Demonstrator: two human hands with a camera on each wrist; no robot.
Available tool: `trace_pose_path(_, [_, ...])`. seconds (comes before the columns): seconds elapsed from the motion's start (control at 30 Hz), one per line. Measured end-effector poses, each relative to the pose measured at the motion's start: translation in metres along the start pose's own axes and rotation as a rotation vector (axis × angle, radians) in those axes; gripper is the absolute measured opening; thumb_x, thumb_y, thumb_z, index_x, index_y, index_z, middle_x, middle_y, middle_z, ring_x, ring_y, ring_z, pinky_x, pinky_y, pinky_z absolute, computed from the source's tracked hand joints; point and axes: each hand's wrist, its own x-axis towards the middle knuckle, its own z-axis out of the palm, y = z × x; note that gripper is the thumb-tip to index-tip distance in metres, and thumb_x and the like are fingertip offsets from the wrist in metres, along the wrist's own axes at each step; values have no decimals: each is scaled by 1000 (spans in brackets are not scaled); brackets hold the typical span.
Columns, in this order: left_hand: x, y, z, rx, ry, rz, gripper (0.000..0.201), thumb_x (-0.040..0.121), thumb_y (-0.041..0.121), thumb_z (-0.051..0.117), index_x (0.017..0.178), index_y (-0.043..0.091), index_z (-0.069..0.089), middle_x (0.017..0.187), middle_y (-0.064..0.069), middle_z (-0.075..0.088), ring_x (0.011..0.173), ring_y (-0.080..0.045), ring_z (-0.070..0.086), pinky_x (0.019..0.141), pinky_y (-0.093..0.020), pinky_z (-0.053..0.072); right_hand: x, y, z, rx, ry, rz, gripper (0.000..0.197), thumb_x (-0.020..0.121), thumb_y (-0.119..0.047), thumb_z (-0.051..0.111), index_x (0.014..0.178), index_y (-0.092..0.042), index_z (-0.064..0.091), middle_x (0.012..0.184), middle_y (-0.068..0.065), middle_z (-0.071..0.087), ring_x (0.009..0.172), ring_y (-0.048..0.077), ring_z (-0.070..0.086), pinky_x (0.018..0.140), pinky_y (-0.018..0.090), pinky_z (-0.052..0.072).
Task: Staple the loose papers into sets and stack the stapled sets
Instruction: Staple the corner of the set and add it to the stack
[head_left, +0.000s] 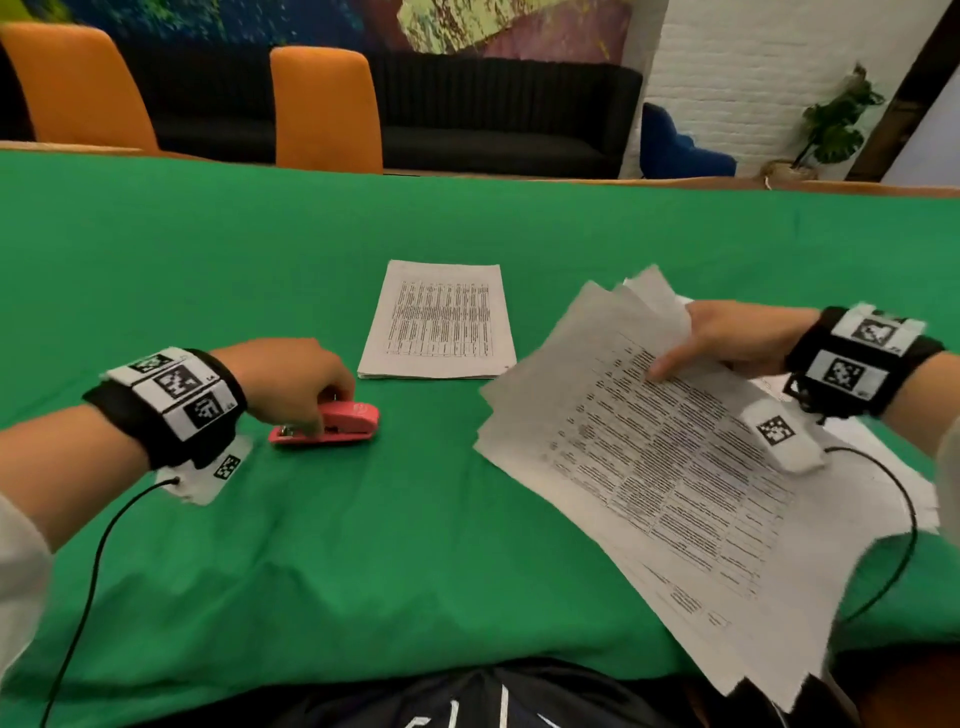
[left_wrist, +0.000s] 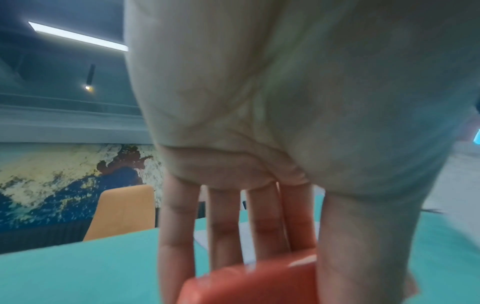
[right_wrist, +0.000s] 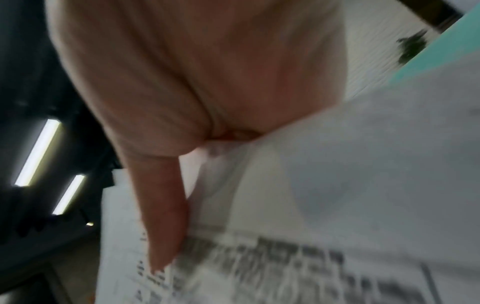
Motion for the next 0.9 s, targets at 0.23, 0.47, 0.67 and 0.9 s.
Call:
trace_pose_path(0.23, [-23, 0, -62, -135, 506, 273, 40, 80, 8, 83, 104, 40, 76, 97, 16, 72, 91, -16, 64, 86, -40, 54, 25, -76, 57, -615, -163, -1, 31, 83, -27, 86, 105, -17, 67, 94, 3, 77, 80, 22, 75, 70, 36, 62])
trace_pose_path(0.47, [-20, 54, -41, 39, 561, 596, 32, 83, 14, 80, 106, 37, 78, 106, 18, 72, 104, -13, 61, 95, -40, 47, 75, -86, 145, -938, -63, -250, 55, 83, -35, 86, 129, -19, 61, 118, 0, 66, 105, 22, 61, 83, 31, 46])
trace_pose_path(0.67, [11, 72, 12, 220, 386, 650, 40, 79, 11, 74, 107, 39, 75, 116, 16, 67, 114, -16, 58, 103, -41, 43, 53, -58, 156, -862, 163, -433, 91, 77, -49, 87, 152, -28, 40, 147, 0, 47, 133, 23, 43, 111, 44, 42])
trace_pose_path(0.9, [2, 72, -9, -118, 409, 195, 42, 98, 37, 49, 138, 32, 58, 130, 3, 62, 112, -20, 63, 90, -40, 56, 29, -28, 154, -901, -98, -263, 95, 84, -57, 79, 161, -30, 30, 166, -3, 27, 149, 22, 28, 122, 44, 31])
